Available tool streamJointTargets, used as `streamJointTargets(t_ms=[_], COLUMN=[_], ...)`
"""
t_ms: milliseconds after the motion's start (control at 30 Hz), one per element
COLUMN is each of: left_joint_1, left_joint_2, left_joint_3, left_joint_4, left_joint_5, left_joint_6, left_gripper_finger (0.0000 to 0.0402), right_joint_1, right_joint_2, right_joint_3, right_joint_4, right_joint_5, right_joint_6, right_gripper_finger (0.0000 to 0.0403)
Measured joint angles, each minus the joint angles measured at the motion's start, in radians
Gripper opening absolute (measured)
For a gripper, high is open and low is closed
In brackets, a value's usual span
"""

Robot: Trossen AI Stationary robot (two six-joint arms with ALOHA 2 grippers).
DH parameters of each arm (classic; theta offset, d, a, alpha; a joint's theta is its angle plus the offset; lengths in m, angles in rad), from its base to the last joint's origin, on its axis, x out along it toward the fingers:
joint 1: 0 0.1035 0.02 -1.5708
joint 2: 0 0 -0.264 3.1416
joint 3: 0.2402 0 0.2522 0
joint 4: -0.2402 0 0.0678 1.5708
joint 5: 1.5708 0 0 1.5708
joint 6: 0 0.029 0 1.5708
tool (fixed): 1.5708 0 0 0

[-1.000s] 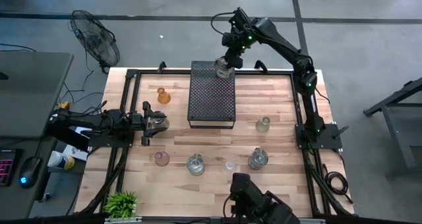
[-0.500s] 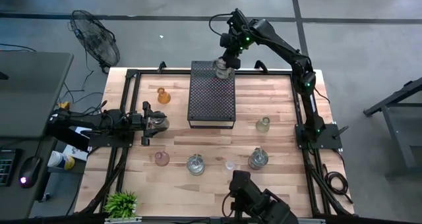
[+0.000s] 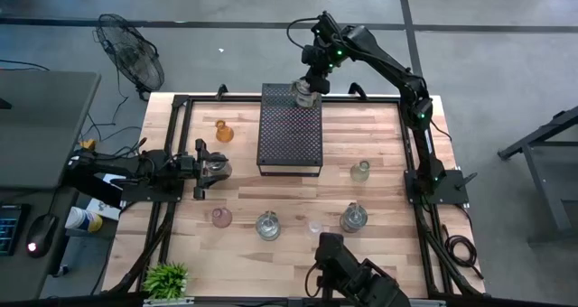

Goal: Pick & Place candle stick holders
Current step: Put the silver scented candle on the black shelf

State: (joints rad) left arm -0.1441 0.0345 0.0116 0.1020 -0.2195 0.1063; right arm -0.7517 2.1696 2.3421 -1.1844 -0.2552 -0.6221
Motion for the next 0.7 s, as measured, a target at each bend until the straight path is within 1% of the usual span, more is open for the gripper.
streamJointTargets(t_ms=[300,700], left_joint_1=[0.000,0.000], left_joint_2=[0.000,0.000], left_joint_3=[0.000,0.000], left_joint_4=[0.000,0.000], left_joint_5=[0.000,0.000], left_joint_6=[0.000,0.000], left_gripper_finger=[0.0222,0.0222], right_joint_1=[0.000,-0.005], right_joint_2=[0.000,0.000], right_joint_3=[0.000,0.000], right_joint_4=[0.006,0.006], right_joint_5=[0.047,0.077], right_joint_6=[-0.011,-0.015], right_gripper_finger=[0.0000,0.0000])
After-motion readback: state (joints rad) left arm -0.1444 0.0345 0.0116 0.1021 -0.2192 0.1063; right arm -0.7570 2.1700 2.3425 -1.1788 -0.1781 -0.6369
